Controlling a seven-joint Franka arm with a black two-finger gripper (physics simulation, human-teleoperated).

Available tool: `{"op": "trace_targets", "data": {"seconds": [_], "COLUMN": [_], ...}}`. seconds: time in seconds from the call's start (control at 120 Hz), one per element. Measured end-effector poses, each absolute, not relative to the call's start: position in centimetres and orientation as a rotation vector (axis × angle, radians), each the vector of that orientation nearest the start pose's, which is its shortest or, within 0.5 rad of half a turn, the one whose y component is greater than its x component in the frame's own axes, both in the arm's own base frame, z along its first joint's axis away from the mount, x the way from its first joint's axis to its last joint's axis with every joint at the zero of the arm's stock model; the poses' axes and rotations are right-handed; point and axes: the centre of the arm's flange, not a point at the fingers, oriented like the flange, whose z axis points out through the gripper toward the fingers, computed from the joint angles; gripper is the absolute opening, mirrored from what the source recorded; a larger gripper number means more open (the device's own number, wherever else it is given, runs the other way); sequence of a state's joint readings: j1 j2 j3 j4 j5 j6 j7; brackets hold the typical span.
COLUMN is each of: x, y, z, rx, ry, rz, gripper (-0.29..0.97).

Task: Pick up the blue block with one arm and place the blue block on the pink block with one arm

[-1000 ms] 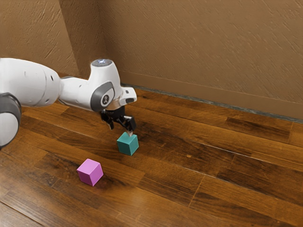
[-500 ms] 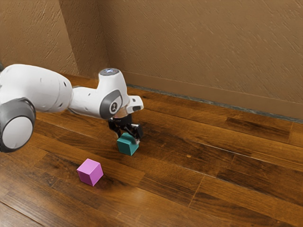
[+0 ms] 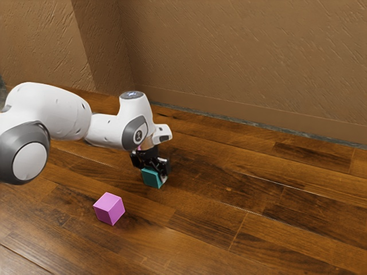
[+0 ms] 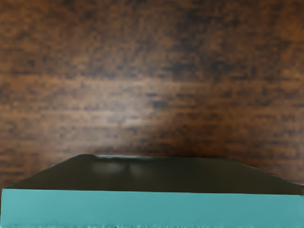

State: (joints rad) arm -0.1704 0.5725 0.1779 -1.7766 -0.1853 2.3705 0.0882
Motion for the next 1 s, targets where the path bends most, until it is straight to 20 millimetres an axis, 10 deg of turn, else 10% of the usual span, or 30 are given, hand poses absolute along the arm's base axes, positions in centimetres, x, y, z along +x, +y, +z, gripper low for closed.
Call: {"op": "trace_targets", "data": {"seconds": [0.333,1.0], "x": [64.7,50.9], "y": [0.1,6.3], "z": [27.6,36.1], "rx": [-3.185,-3.261], "ry": [-0.007,0.068], "rz": [-0.082,-0.002], "gripper": [0.39,0.38]}}
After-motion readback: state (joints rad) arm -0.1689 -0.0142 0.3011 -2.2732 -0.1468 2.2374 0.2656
